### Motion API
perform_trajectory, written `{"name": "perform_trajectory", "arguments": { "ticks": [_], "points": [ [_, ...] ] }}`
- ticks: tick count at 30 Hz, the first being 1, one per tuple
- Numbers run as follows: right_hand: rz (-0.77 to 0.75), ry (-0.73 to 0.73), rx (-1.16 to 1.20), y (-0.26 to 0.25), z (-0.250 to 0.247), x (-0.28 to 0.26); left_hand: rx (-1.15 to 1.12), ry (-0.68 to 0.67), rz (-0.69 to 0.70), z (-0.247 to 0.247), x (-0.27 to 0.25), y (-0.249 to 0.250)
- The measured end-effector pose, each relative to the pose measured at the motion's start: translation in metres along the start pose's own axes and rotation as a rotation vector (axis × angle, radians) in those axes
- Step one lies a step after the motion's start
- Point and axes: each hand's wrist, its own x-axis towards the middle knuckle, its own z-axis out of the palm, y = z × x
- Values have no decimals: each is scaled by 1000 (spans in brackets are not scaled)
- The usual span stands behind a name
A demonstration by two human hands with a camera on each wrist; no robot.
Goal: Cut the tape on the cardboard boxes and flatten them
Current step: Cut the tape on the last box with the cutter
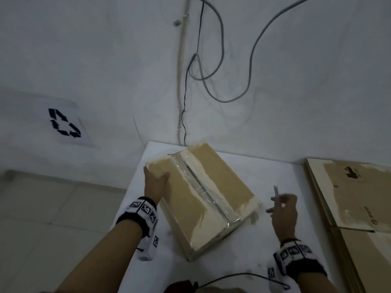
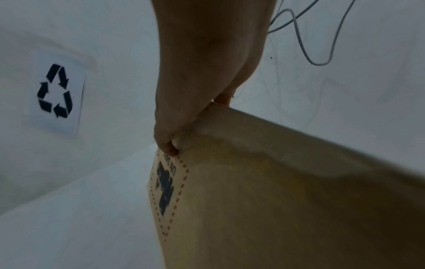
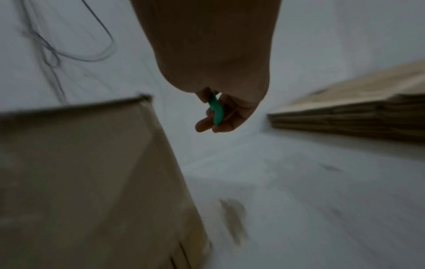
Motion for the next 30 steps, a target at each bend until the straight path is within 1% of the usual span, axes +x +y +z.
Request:
{"name": "perform_trajectory", "arguments": {
  "ticks": [1,2,3,4,5,6,7,9,11,14,17,20,26,30],
  "points": [
    [-44,-28,27,-24,5,10,83,14,16,0,-1,5],
    [-88,-72,36,-50,12,18,226,50,67,1,-2,11],
    [-124,-138,31,-72,21,24,392,98,172,2,-4,14],
    [-149,-220,12,-92,32,27,542,138,310,3,-4,16],
    [-165,-307,-20,-110,45,27,647,145,434,5,-3,17],
    [-170,-394,-60,-125,62,25,719,120,511,8,-2,17],
    [-168,-472,-103,-136,80,21,769,78,544,10,-2,15],
    [-179,-601,-182,-150,117,13,877,3,542,12,-1,9],
    [-216,-679,-249,-154,152,5,987,-24,558,9,0,5],
    [-280,-701,-291,-164,186,-4,1018,-31,575,6,-1,8],
    [-296,-701,-294,-173,201,-5,988,-20,575,7,-2,8],
    [-344,-697,-339,-175,209,-2,934,-1,591,6,0,5],
    [-527,-679,-469,-173,209,-9,890,33,607,8,2,2],
    [-566,-694,-550,-173,208,-10,875,38,603,9,3,1]
  ]
}}
